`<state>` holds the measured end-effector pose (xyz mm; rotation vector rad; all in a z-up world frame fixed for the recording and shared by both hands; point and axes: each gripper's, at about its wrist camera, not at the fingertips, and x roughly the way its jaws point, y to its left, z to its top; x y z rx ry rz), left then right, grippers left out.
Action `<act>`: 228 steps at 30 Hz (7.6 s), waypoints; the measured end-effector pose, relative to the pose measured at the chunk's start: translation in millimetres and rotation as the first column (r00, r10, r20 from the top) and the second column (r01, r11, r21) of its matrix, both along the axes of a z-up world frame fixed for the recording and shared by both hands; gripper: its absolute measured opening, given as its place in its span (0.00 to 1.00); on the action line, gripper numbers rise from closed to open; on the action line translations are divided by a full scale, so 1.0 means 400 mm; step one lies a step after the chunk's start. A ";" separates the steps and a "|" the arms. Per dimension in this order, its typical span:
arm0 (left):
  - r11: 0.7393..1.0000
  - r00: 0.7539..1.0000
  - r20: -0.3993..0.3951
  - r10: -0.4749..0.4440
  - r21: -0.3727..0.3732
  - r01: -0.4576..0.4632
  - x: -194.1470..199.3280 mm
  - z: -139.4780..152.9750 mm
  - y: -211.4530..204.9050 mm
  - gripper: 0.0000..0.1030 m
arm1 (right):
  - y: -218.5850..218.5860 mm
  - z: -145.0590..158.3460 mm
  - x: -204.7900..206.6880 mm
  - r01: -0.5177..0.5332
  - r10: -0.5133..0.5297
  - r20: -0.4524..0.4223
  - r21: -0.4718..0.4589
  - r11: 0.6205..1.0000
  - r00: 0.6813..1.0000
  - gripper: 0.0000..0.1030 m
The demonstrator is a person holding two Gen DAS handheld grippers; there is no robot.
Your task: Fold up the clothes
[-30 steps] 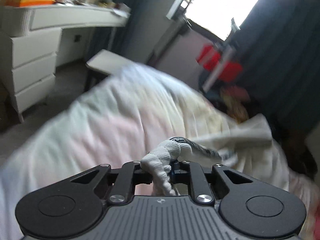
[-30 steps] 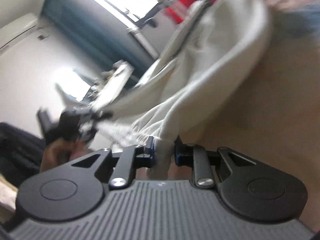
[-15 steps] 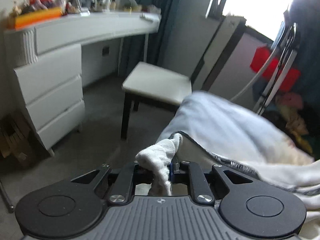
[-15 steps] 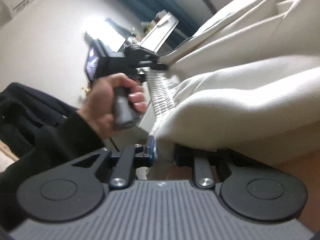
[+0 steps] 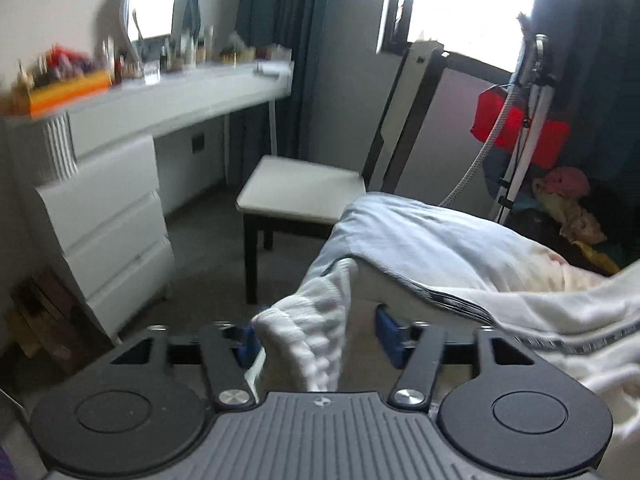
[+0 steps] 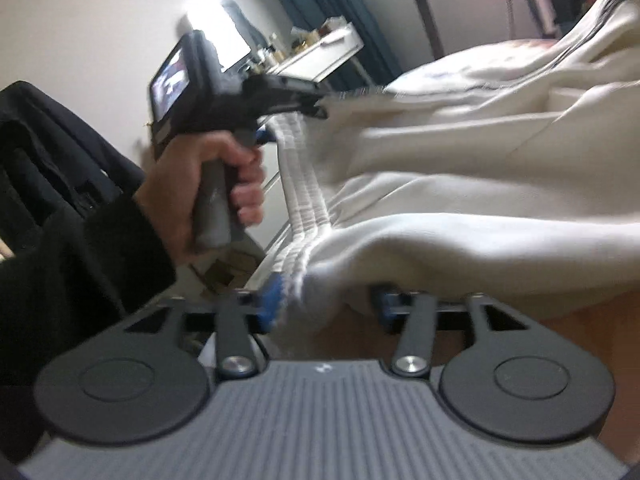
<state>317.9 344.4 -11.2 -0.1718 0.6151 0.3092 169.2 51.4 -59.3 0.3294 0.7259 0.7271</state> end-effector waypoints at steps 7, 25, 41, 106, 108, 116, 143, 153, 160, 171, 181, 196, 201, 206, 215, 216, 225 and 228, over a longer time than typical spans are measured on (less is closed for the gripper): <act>0.999 0.995 0.092 -0.034 0.013 0.033 -0.267 0.079 -0.130 0.85 | -0.145 0.109 -0.186 0.161 -0.149 0.193 -0.047 0.986 0.970 0.80; 0.931 0.928 0.077 -0.363 -0.017 0.366 -0.512 0.036 -0.726 0.86 | -0.729 0.142 -0.358 0.559 -0.511 0.337 -0.057 0.828 0.791 0.80; 0.839 0.832 0.115 -0.543 0.017 0.545 -0.019 -0.050 -1.247 0.86 | -0.944 0.006 -0.225 0.728 -0.718 0.276 0.084 0.681 0.639 0.76; 0.898 0.896 0.184 -0.403 -0.112 0.426 -0.482 -0.119 -0.794 0.79 | -0.946 -0.155 0.370 0.765 -0.722 -0.251 0.192 0.615 0.644 0.57; 0.903 0.905 0.170 -0.389 -0.122 0.411 -0.456 -0.140 -0.784 0.79 | -0.935 -0.172 0.439 0.794 -0.750 -0.269 0.134 0.593 0.605 0.25; 0.911 0.927 0.107 -0.359 -0.176 0.373 -0.383 -0.199 -0.759 0.79 | -0.969 -0.040 0.404 0.819 -0.822 -0.017 0.104 0.564 0.569 0.06; 0.784 0.998 -0.036 -0.052 -0.621 0.019 -0.537 -0.213 -0.485 0.82 | -1.376 -0.095 -0.408 0.975 -0.913 -0.391 0.222 0.030 0.118 0.06; 0.677 0.978 -0.045 0.204 -0.715 -0.174 -0.488 -0.235 -0.291 0.46 | -1.388 -0.139 -0.416 0.977 -0.867 -0.482 0.213 0.026 0.128 0.06; 0.722 0.974 0.079 0.213 -0.684 -0.102 -0.550 -0.101 -0.219 0.08 | -1.406 -0.148 -0.382 0.983 -0.896 -0.434 0.184 0.013 0.093 0.06; 0.658 0.944 0.101 0.315 -0.740 -0.140 -0.626 0.103 -0.020 0.05 | -1.459 0.115 -0.182 0.942 -0.958 -0.172 0.288 0.173 0.228 0.06; 0.624 0.975 0.068 0.210 -0.777 -0.080 -0.795 -0.048 0.046 0.05 | -1.507 0.057 -0.428 0.949 -0.980 0.030 0.244 0.198 0.197 0.05; 0.886 0.993 -0.109 0.052 -0.454 -0.096 -0.846 -0.064 -0.006 0.51 | -1.521 -0.161 -0.559 0.982 -0.969 -0.217 -0.115 0.148 0.120 0.18; 0.968 0.997 -0.068 0.043 -0.244 -0.058 -0.900 0.020 -0.087 0.78 | -1.480 -0.067 -0.567 0.984 -0.989 0.007 -0.108 0.144 0.146 0.84; 0.990 0.999 0.017 -0.032 -0.138 0.034 -0.914 0.108 -0.211 0.80 | -1.488 -0.035 -0.513 0.964 -0.966 0.023 -0.063 0.256 0.258 0.84; 0.963 0.971 0.127 -0.201 -0.155 0.219 -0.868 0.178 -0.530 0.88 | -1.547 -0.075 -0.249 0.875 -0.882 -0.049 -0.113 0.470 0.468 0.82; 0.961 0.967 0.131 -0.216 -0.144 0.234 -0.854 0.166 -0.569 0.88 | -1.545 -0.080 -0.225 0.871 -0.881 -0.044 -0.133 0.472 0.471 0.79; 0.940 0.943 0.069 -0.327 -0.079 0.332 -0.739 -0.002 -0.769 0.88 | -1.562 -0.226 -0.090 0.853 -0.904 -0.069 -0.308 0.422 0.422 0.46; 0.933 0.934 0.064 -0.352 -0.058 0.356 -0.730 -0.030 -0.765 0.88 | -1.517 -0.202 -0.105 0.841 -0.881 0.044 -0.326 0.433 0.471 0.11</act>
